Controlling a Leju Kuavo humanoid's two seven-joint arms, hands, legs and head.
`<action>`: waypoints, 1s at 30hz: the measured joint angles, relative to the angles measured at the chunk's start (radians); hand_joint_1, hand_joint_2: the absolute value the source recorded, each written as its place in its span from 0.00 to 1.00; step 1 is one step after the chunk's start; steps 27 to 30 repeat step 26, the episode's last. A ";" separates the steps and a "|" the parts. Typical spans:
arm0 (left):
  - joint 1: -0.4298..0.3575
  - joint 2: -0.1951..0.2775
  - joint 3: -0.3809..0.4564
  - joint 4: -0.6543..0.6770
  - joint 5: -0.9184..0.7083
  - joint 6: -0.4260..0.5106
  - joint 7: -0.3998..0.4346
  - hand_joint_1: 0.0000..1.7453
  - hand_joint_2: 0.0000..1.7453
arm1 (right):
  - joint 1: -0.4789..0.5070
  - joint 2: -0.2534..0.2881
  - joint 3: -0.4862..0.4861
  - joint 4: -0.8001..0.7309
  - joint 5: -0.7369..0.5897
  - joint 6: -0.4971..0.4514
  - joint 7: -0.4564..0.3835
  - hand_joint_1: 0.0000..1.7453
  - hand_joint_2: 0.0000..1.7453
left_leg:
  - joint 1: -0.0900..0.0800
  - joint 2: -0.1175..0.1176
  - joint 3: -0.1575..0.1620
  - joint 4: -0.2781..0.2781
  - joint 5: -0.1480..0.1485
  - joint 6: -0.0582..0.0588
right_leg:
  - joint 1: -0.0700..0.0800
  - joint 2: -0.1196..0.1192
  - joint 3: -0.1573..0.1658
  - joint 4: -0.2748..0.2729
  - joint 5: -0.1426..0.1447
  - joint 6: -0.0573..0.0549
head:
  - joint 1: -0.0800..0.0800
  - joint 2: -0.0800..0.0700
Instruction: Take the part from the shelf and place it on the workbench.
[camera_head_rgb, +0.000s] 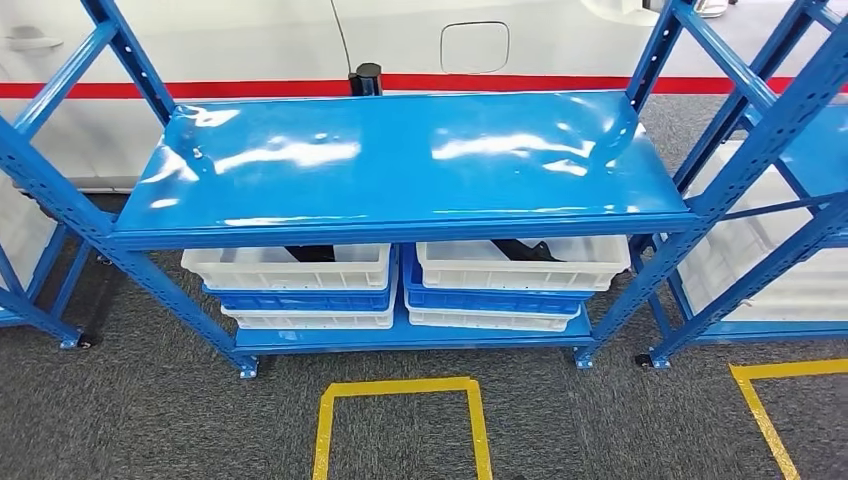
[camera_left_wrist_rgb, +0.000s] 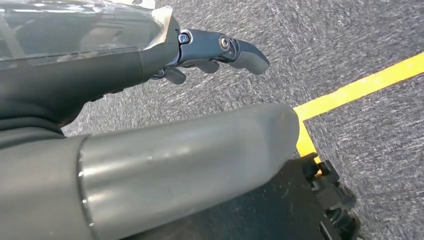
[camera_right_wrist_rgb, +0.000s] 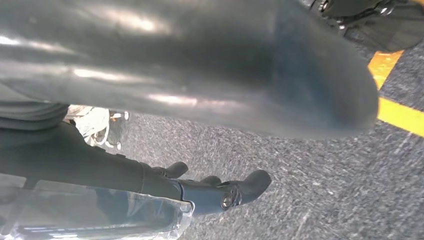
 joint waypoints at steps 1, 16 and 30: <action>-0.001 0.000 0.000 0.000 0.002 0.000 0.000 0.00 0.00 | -0.001 0.001 0.000 0.000 0.004 0.000 -0.001 0.00 0.00 | 0.002 -0.023 -0.020 0.045 -0.028 -0.005 | -0.004 0.007 0.000 -0.001 0.001 -0.008 | -0.002 0.000; -0.006 0.000 0.000 -0.002 0.011 -0.014 -0.011 0.00 0.00 | -0.006 0.004 -0.001 0.000 0.017 0.003 0.002 0.00 0.00 | -0.002 -0.070 -0.027 -0.022 0.055 0.013 | 0.023 0.053 0.003 -0.002 -0.003 -0.008 | -0.002 0.000; -0.006 0.000 0.000 -0.003 0.011 -0.011 -0.013 0.00 0.00 | -0.006 0.004 -0.007 0.000 0.020 0.003 0.002 0.00 0.00 | -0.005 -0.069 -0.030 -0.021 0.054 0.022 | 0.022 0.053 0.008 -0.009 0.003 0.002 | -0.002 0.000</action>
